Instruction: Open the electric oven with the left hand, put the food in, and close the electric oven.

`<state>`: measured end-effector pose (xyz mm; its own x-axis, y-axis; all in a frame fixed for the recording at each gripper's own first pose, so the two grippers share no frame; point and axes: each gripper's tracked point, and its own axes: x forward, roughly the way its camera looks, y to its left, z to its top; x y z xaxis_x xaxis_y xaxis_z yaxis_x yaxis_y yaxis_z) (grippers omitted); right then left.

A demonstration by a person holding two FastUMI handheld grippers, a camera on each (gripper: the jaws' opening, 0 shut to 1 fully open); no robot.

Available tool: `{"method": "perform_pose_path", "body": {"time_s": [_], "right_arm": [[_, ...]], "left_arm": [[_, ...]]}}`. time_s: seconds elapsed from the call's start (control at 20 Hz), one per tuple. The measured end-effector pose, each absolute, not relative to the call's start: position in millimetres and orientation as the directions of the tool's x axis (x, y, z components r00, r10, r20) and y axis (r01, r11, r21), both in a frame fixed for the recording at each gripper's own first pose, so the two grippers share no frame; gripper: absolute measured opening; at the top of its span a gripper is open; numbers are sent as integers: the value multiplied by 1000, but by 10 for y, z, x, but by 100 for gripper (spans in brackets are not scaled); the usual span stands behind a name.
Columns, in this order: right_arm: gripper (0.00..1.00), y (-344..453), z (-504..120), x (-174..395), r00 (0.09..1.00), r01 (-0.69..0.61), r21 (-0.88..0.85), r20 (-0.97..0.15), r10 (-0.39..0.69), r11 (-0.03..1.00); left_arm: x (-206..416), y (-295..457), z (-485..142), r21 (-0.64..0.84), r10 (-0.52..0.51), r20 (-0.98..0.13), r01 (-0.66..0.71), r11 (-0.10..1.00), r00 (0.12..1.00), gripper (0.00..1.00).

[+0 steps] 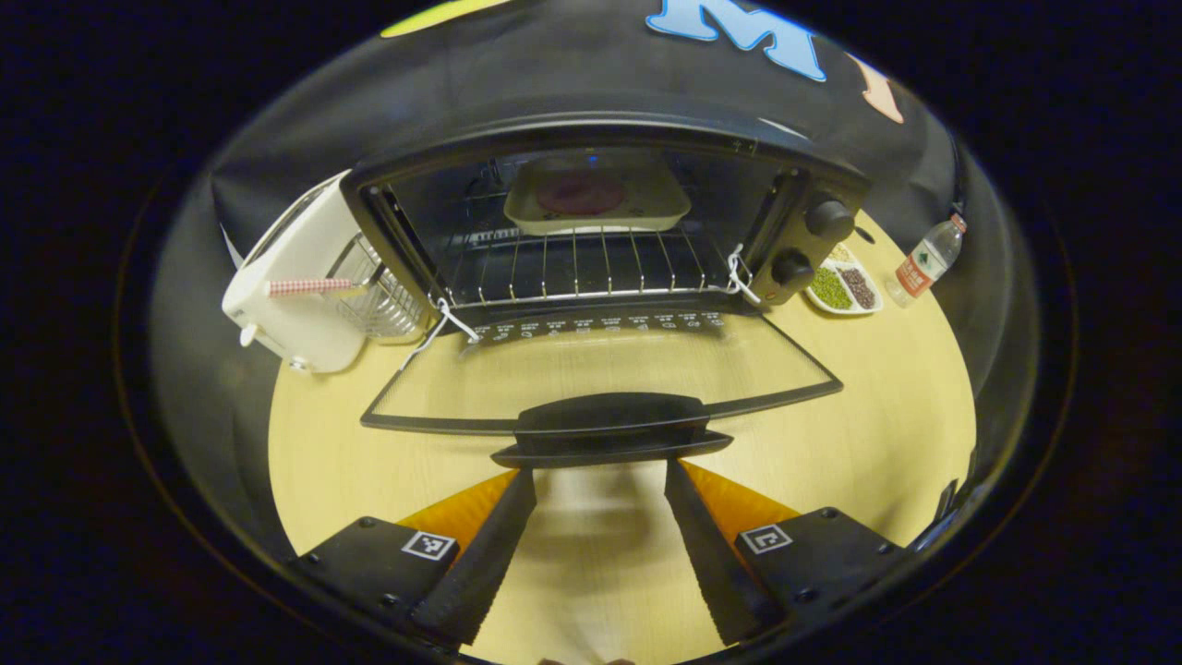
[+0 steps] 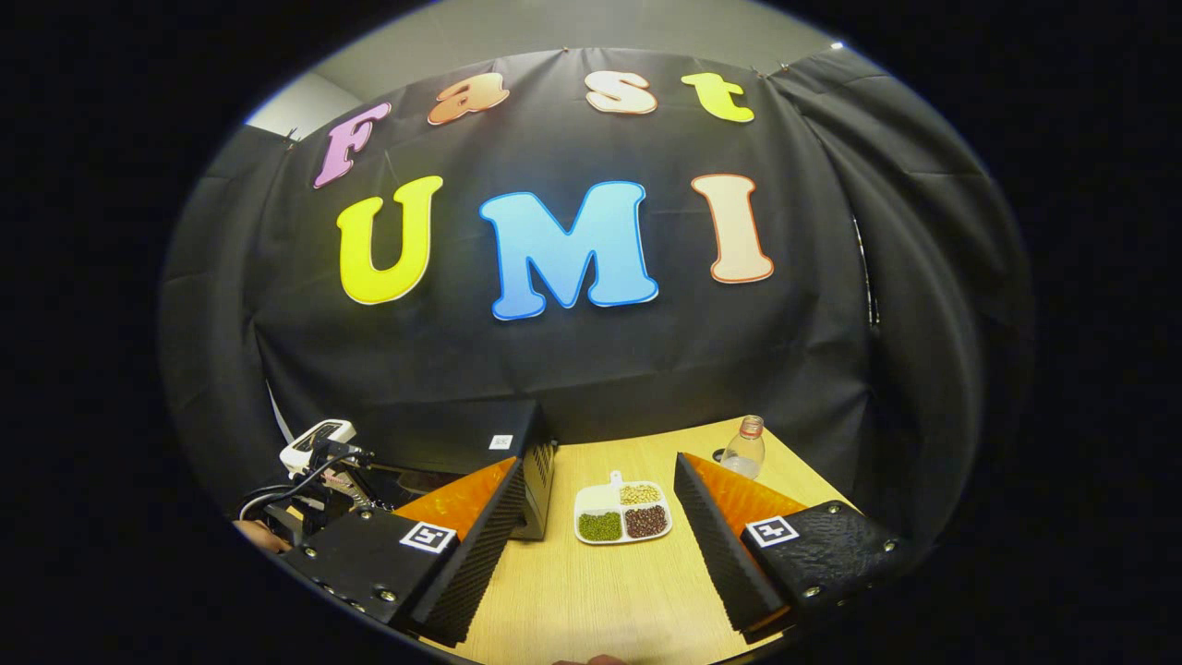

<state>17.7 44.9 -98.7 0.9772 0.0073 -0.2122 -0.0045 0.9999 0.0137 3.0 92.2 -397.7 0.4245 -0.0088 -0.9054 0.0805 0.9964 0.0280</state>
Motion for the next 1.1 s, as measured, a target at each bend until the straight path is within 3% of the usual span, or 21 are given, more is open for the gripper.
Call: {"method": "perform_pose_path", "body": {"time_s": [0.3, 0.35, 0.4, 0.5, 0.55, 0.6, 0.75, 0.8, 0.95, 1.0, 1.1], "right_arm": [[98, 374, -1030, 142, 973, 7, 44, -232, 4, 999], [98, 352, -1034, 143, 973, 10, 45, -232, 0, 999], [98, 333, -1024, 140, 973, 13, 44, -231, -3, 999], [98, 300, -1006, 144, 974, 16, 38, -227, -7, 999], [98, 274, -998, 132, 974, 17, 36, -225, -8, 999], [98, 261, -987, 131, 975, 17, 35, -223, -9, 999], [98, 219, -994, 133, 974, 10, 29, -227, -3, 1000], [98, 212, -980, 146, 974, 5, 28, -227, 2, 1000], [98, 173, -908, 168, 976, -14, 20, -215, 18, 1000], [98, 170, -847, 186, 978, -23, 16, -205, 25, 1000], [98, 169, -694, 225, 984, -36, -3, -173, 35, 999]], "left_arm": [[115, 929, -3821, 44, 2, -875, 75, 996, 484, 100], [141, 917, -3797, 45, 3, -869, 74, 996, 495, 92], [177, 918, -3763, 47, 5, -863, 70, 996, 505, 96], [278, 918, -3685, 47, 9, -845, 59, 997, 535, 92], [310, 930, -3641, 50, 15, -834, 49, 998, 552, 100], [343, 936, -3582, 51, 20, -825, 40, 998, 565, 96], [434, 930, -3344, 45, 26, -794, 15, 999, 608, 100], [440, 922, -3271, 48, 32, -776, 8, 999, 630, 96], [475, 879, -2871, 25, 24, -692, -9, 1000, 721, 100], [474, 855, -2655, 9, 18, -646, -17, 1000, 763, 92], [376, 728, -2134, -24, 12, -544, -30, 999, 839, 96]]}}
